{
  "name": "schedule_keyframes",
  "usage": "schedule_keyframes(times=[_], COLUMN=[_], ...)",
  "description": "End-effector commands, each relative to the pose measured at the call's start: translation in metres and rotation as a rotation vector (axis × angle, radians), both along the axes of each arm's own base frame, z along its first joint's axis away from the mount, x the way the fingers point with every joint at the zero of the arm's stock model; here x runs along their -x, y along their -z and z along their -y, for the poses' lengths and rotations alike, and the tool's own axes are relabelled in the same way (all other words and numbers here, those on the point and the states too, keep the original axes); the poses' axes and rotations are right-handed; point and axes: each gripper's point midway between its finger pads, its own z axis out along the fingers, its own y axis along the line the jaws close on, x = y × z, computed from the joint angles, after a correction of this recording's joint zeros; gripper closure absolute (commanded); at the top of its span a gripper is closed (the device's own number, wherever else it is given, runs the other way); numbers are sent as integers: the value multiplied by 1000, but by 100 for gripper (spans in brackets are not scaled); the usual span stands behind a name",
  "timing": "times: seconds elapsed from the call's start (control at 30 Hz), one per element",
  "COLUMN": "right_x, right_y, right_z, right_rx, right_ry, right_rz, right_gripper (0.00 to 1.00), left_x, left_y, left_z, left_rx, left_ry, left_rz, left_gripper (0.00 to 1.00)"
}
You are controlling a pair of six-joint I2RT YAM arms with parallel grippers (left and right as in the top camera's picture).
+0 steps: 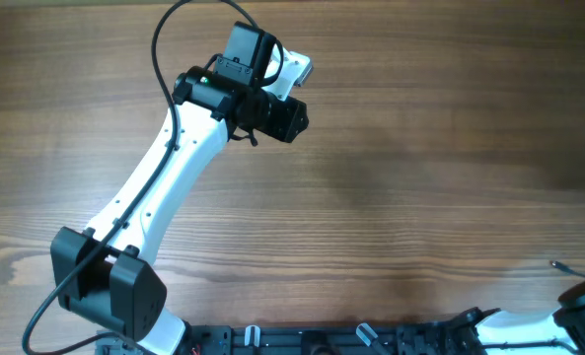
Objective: Untangle cables
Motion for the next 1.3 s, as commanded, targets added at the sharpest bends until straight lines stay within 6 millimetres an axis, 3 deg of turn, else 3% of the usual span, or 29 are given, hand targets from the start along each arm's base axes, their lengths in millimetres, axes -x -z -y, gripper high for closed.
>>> schedule_keyframes(times=[0.0, 0.1, 0.23, 0.5, 0.53, 0.7, 0.77, 0.93, 1.07, 1.27], right_x=[8, -4, -24, 3, 9, 81, 98, 113, 113, 110], right_y=[23, 26, 39, 58, 59, 68, 82, 120, 144, 156], right_z=[-16, -31, -78, -149, -153, -174, -185, -204, -210, -207], right_rx=[-124, -166, -274, -446, -459, -486, -508, -527, -523, -490], right_ry=[97, 35, -126, -169, -143, 255, 315, 314, 304, 308], right_rz=[-1, 3, -71, -364, -391, -626, -665, -681, -637, -598], right_gripper=[0, 0, 0, 0, 0, 0, 0, 2, 4, 6], left_x=[3, 4, 9, 15, 16, 22, 25, 27, 27, 26], left_y=[1, 1, 2, 2, 2, 6, 7, 8, 8, 7], left_z=[4, 5, 11, 20, 20, 17, 16, 15, 15, 15], left_rx=[7, 13, 12, 11, 11, -4, -9, -14, -15, -12], left_ry=[26, 30, 47, 74, 74, 74, 75, 74, 75, 78], left_rz=[-5, -9, -15, -16, -16, -48, -59, -69, -72, -62], left_gripper=[55, 55, 55, 55, 56, 57, 57, 56, 55, 55])
